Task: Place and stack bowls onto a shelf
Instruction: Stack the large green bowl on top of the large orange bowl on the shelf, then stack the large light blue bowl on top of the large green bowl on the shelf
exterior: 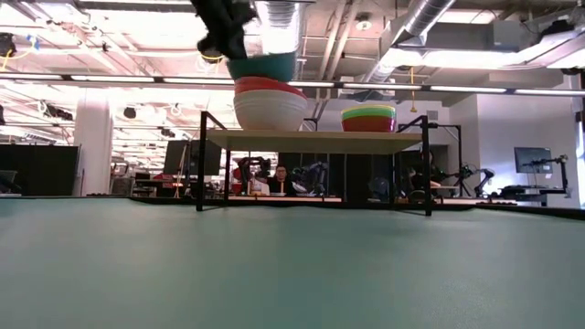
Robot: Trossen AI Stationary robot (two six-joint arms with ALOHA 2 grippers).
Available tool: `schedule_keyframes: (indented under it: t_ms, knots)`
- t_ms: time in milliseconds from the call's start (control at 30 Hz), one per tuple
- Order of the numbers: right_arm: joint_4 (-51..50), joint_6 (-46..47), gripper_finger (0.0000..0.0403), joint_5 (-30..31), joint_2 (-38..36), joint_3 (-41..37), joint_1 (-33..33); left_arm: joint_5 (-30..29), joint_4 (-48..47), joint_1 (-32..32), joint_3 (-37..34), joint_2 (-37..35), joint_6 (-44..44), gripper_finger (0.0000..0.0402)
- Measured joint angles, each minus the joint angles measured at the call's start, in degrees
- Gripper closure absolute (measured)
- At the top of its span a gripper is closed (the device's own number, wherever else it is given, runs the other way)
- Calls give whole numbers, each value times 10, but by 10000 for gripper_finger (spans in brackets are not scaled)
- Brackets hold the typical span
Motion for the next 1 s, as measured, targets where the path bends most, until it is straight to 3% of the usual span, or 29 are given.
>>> schedule_keyframes:
  t_ms: [133,500,767,1000]
  knots:
    - [0,3,154,0,0,-11,-1,37,-27,6,0,31,-16,401]
    - [-5,12,154,-1,0,-16,-3,49,-38,11,0,54,-4,390]
    - [-5,14,154,-13,0,-16,-15,170,-47,53,0,53,-56,288]
    - [-3,-1,154,-28,10,-15,-15,151,-73,66,0,0,-95,211]
